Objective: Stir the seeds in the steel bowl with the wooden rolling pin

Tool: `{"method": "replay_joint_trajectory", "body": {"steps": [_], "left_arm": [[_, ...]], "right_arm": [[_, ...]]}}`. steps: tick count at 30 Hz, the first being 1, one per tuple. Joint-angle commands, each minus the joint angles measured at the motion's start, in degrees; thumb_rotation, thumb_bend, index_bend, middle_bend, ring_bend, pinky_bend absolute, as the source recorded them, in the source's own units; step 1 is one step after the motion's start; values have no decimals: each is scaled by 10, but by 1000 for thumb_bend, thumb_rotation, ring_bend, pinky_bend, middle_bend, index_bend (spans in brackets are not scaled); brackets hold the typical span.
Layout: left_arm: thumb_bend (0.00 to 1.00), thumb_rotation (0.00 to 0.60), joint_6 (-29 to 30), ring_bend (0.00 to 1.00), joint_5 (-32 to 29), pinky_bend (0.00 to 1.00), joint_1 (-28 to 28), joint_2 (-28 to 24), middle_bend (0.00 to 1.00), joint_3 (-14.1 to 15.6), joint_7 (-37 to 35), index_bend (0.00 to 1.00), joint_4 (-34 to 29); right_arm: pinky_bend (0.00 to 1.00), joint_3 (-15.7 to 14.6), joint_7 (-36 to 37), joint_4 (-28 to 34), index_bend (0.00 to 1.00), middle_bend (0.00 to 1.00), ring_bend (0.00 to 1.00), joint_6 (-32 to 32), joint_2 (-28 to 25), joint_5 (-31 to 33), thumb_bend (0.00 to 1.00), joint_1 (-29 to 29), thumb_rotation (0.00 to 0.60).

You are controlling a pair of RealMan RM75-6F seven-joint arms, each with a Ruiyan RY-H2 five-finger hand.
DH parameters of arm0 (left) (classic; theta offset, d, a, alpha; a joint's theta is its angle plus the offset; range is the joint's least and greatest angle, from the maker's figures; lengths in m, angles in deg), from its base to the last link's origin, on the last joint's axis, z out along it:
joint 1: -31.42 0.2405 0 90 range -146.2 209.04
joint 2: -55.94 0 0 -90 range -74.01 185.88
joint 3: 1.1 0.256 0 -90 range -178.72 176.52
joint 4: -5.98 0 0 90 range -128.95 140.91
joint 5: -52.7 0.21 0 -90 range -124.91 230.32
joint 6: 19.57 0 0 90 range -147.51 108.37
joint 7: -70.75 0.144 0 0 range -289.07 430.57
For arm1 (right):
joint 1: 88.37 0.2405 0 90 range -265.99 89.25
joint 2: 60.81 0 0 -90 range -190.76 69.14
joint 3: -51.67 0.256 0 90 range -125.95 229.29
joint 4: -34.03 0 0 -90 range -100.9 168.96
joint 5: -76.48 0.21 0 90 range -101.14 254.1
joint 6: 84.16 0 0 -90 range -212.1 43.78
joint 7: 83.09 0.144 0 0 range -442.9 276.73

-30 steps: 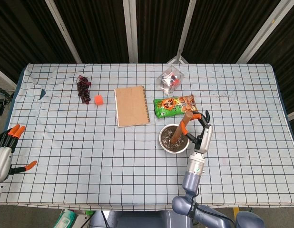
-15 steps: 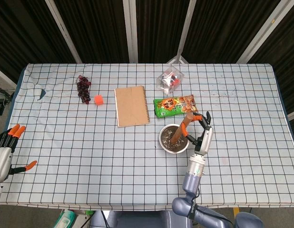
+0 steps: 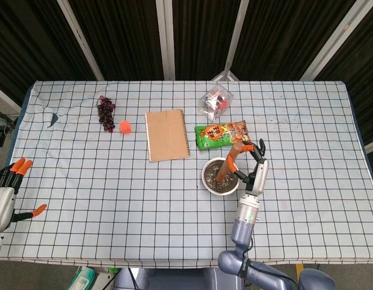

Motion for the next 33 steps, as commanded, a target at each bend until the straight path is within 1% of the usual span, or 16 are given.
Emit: {"method": "replay_joint_trajectory", "body": {"steps": [1, 7, 11, 15, 19, 24, 27, 31, 33], "left_arm": [[18, 600, 0, 0, 1, 0, 0, 0, 0, 0, 0, 0, 0], [19, 600, 1, 0, 1, 0, 0, 0, 0, 0, 0, 0, 1], [18, 600, 2, 0, 3, 0, 1, 0, 0, 1, 1, 0, 1], [19, 600, 6, 0, 8, 0, 2, -1, 0, 3, -1, 0, 3], [19, 600, 7, 0, 11, 0, 3, -1, 0, 4, -2, 0, 4], [18, 600, 11, 0, 16, 0, 4, 1, 0, 6, 1, 0, 6], [18, 600, 15, 0, 19, 0, 4, 2, 0, 5, 2, 0, 8], [18, 600, 17, 0, 22, 0, 5, 5, 0, 6, 5, 0, 9], [19, 600, 18, 0, 23, 0, 5, 5, 0, 6, 6, 0, 9]], "right_arm": [[0, 5, -11, 26, 832, 679, 324, -12, -15, -16, 767, 5, 600], [0, 11, -51, 100, 832, 679, 324, -30, -56, -41, 767, 4, 600], [0, 6, -82, 146, 832, 679, 324, -30, -91, -54, 768, -3, 600], [0, -6, -109, 192, 832, 679, 324, -28, -145, -74, 768, -20, 600], [0, -25, -134, 231, 832, 679, 324, -24, -212, -98, 768, -44, 600], [0, -51, -147, 274, 832, 679, 324, -11, -314, -114, 767, -86, 600], [0, -77, -153, 295, 832, 680, 324, -4, -373, -123, 768, -116, 600], [0, -134, -178, 275, 832, 679, 324, -5, -444, -175, 768, -151, 600], [0, -155, -194, 254, 832, 679, 324, -11, -464, -194, 767, -162, 600]]}}
